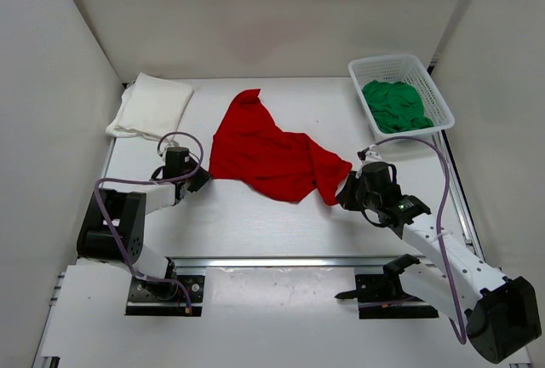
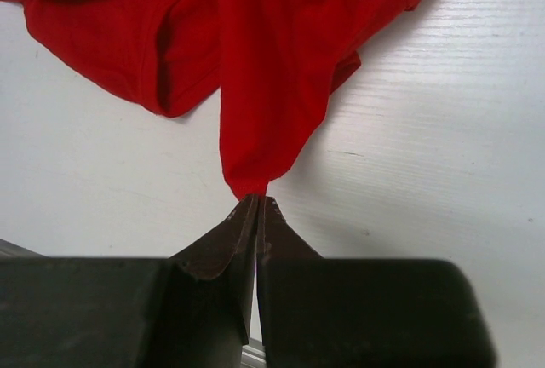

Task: Fold and stack the t-shirts
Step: Flatten out the tshirt

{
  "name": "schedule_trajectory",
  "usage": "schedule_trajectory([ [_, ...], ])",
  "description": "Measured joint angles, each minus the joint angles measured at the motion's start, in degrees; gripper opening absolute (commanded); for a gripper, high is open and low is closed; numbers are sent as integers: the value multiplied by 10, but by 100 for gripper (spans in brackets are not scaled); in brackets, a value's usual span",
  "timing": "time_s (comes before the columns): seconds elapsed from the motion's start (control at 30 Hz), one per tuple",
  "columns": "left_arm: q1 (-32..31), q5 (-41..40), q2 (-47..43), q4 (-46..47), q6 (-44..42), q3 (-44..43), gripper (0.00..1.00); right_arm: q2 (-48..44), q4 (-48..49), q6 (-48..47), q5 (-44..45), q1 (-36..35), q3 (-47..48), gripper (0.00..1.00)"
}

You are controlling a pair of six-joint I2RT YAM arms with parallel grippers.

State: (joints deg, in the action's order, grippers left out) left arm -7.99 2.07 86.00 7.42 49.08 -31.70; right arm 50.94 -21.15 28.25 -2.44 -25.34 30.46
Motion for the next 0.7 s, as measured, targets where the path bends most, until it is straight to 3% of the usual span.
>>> schedule_trajectory([
  [0.17,0,-19,10,15,6,0,24,0,4,-2,-6,7,0,0],
  [0.4,-5,-32,22,30,14,-7,29,8,10,-2,-8,3,0,0],
  [0.47,-6,-34,28,34,14,-10,8,10,10,-2,-10,2,0,0],
  [0.53,-7,-36,34,38,18,-11,0,10,11,-2,-10,3,0,0],
  [0.7,-6,-26,26,22,21,-19,0,10,-4,-9,-7,11,14,0],
])
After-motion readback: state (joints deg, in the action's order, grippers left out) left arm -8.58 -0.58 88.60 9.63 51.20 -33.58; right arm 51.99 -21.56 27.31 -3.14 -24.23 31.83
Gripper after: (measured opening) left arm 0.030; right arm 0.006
